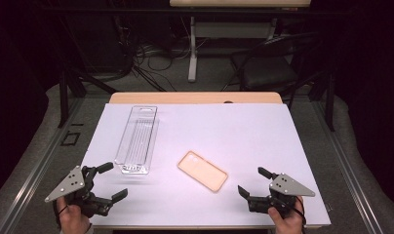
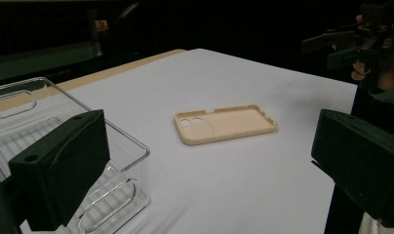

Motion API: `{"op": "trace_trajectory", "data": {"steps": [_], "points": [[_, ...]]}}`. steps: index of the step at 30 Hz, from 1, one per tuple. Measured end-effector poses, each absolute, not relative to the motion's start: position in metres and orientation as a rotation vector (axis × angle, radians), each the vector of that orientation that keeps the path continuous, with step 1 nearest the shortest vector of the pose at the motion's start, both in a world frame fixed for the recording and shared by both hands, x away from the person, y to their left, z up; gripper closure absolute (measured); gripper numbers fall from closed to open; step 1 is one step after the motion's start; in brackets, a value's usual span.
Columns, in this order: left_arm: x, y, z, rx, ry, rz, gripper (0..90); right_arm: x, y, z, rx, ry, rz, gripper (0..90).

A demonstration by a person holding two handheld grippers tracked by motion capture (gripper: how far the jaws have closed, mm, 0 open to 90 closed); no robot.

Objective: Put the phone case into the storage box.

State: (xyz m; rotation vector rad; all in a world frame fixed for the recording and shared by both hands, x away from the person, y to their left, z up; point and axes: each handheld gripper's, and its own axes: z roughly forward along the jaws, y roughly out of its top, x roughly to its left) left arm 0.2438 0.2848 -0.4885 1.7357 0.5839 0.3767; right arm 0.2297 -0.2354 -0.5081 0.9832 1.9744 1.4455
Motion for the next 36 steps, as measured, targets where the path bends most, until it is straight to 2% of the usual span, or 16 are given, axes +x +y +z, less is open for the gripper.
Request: {"op": "trace_trajectory", "data": {"steps": [11,20,36], "points": [[0.248,0.283,-0.493,1.759,0.618,0.350,0.5,0.233,-0.232,-0.513,0.989,2.029,1.422,9.7],[0.257,0.277,-0.500,1.829,0.643,0.254,0.6,0.237,-0.230,-0.520,1.044,2.107,1.377,9.8],[0.268,0.268,-0.511,1.990,0.805,0.156,0.6,0.245,-0.225,-0.531,1.150,2.239,1.223,8.2]]}}
